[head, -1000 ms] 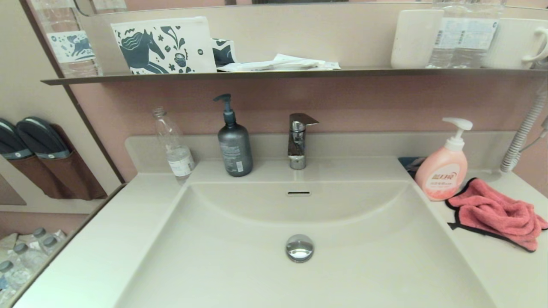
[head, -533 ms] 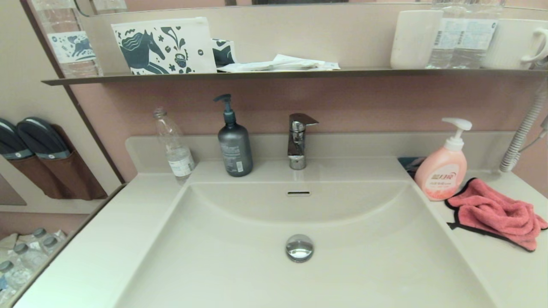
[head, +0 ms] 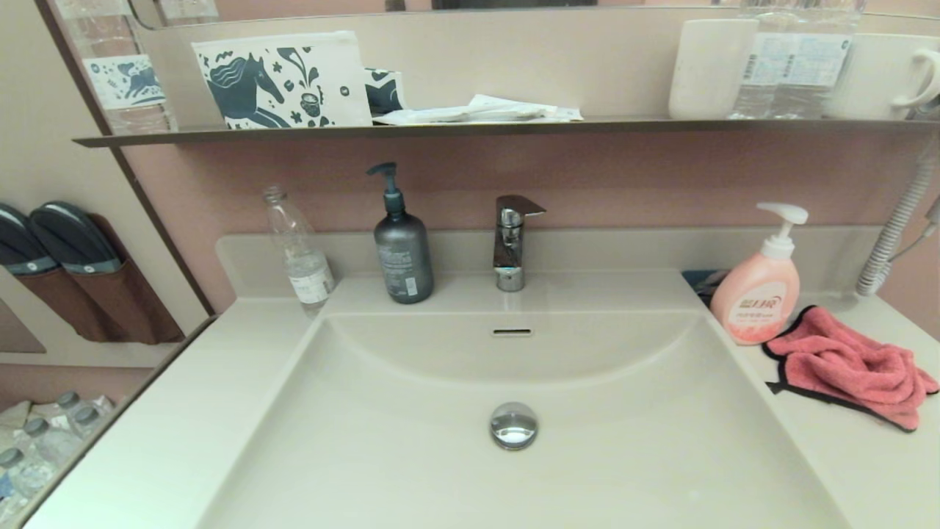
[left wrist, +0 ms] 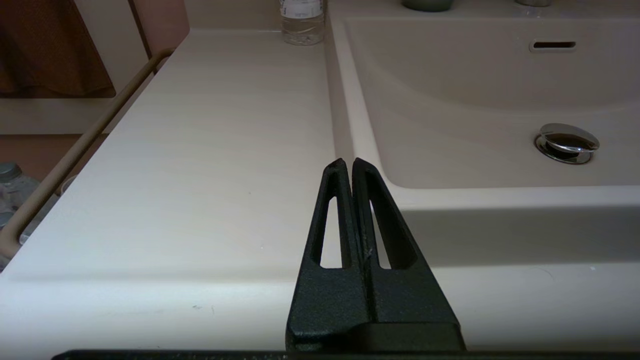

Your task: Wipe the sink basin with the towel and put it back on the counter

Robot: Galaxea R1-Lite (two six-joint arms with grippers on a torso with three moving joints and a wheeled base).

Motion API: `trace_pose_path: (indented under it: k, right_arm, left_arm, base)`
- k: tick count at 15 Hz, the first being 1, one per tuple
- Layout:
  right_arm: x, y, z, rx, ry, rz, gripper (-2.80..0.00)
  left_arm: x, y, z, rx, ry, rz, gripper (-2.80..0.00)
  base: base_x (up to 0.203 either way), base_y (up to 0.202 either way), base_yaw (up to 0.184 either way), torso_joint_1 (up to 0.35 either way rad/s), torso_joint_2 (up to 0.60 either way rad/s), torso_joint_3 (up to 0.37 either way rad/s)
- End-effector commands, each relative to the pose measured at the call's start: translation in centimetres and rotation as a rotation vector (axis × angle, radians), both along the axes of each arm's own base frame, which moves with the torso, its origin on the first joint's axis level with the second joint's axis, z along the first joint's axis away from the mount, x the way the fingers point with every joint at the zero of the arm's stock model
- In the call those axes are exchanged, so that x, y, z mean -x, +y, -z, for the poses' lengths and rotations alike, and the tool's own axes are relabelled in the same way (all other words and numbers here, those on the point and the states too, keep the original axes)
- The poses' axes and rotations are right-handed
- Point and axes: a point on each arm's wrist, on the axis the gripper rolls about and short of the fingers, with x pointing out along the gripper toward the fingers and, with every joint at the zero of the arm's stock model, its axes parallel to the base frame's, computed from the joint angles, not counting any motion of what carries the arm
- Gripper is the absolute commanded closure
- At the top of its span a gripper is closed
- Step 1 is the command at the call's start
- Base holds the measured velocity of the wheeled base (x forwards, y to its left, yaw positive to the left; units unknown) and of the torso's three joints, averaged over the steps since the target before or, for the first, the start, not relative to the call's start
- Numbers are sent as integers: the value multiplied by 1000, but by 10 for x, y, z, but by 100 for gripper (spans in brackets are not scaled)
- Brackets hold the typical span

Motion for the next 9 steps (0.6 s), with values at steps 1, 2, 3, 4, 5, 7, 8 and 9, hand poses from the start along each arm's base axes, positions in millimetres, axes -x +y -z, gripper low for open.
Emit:
trace_pose_path:
  k: [1,2,3,4,5,7,8,9]
  right_arm:
    - [-12,1,26,26,-128,-41,0]
    - [-22,1,30,41,-196,-59,0]
    - [-31,1,39,63,-215,-77,0]
    - [-39,2,49,96,-208,-98,0]
    - [-47,2,60,134,-200,-116,0]
    - [-59,2,81,179,-179,-149,0]
    - [-63,3,91,189,-158,-164,0]
    - [-66,3,98,205,-136,-172,0]
  left_arm:
    - [0,0,0,0,1,0,0]
    - [0,0,0,0,1,0,0]
    - [0,0,0,1,1,0,0]
    - [0,0,0,0,1,0,0]
    - [0,0,0,0,1,0,0]
    - [0,0,0,1,1,0,0]
    - [0,0,0,0,1,0,0]
    - [0,0,0,0,1,0,0]
  base:
    - [0,0,0,0,0,0]
    - [0,0,0,0,0,0]
    - [0,0,0,0,0,0]
    - [0,0,0,0,0,0]
    - [0,0,0,0,0,0]
    - [0,0,0,0,0,0]
    - [0,0,0,0,0,0]
    - [0,0,0,0,0,0]
